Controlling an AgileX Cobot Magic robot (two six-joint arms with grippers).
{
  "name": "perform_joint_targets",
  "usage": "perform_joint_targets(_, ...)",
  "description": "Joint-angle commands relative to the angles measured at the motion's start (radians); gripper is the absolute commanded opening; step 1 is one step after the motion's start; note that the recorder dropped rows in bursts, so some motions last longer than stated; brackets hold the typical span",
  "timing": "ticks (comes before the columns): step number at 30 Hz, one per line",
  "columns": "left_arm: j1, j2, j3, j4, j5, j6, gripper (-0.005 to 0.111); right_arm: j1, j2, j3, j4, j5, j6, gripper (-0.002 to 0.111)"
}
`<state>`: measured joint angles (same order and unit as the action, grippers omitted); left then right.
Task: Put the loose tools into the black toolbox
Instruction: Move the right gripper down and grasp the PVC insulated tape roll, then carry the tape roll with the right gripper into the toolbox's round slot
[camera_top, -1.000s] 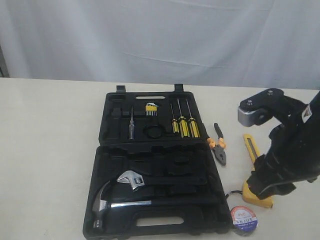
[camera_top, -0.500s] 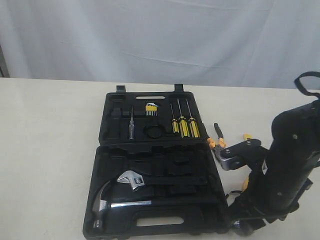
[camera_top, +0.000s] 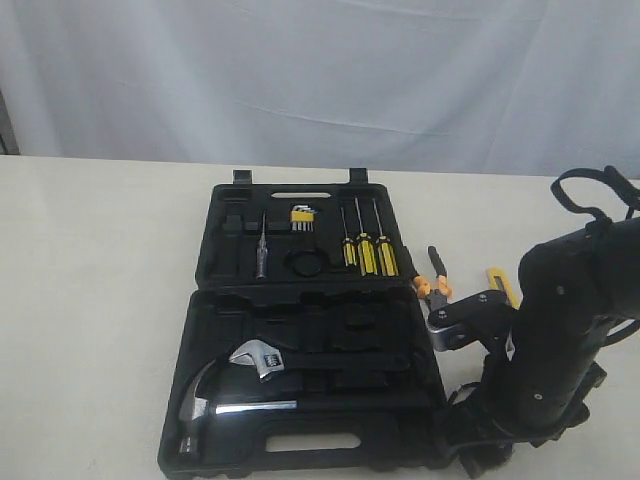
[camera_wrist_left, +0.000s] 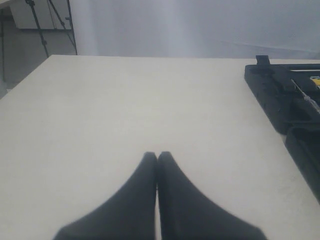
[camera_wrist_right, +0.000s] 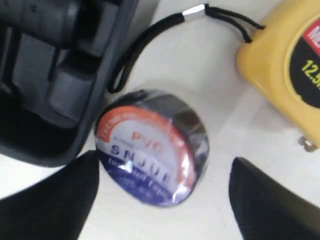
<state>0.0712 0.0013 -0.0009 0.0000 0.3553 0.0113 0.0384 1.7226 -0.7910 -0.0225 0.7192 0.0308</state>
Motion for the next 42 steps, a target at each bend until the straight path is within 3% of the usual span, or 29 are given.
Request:
perform_joint_targets(1,-0.003,-0.001,0.001,0.0,-0.013,-0.004,0.0,0.002,0.007,0.002,-0.003,-0.038,0.009,0.072)
perform_joint_targets(25,-0.003,-0.001,0.001,0.0,-0.013,-0.004,0.0,0.002,0.007,0.002,0.063,-0.104,-0.02,0.071)
perform_joint_targets(29,-0.003,-0.001,0.001,0.0,-0.013,-0.004,0.0,0.002,0.033,0.002,0.063,-0.111,-0.02,0.049)
perform_joint_targets(34,-0.003,-0.001,0.001,0.0,-0.013,-0.004,0.0,0.002,0.099,0.002,0.055,-0.109,-0.02,0.055)
perform_joint_targets(42,-0.003,-0.001,0.001,0.0,-0.013,-0.004,0.0,0.002,0.092,-0.068,0.055,-0.009,-0.024,-0.001)
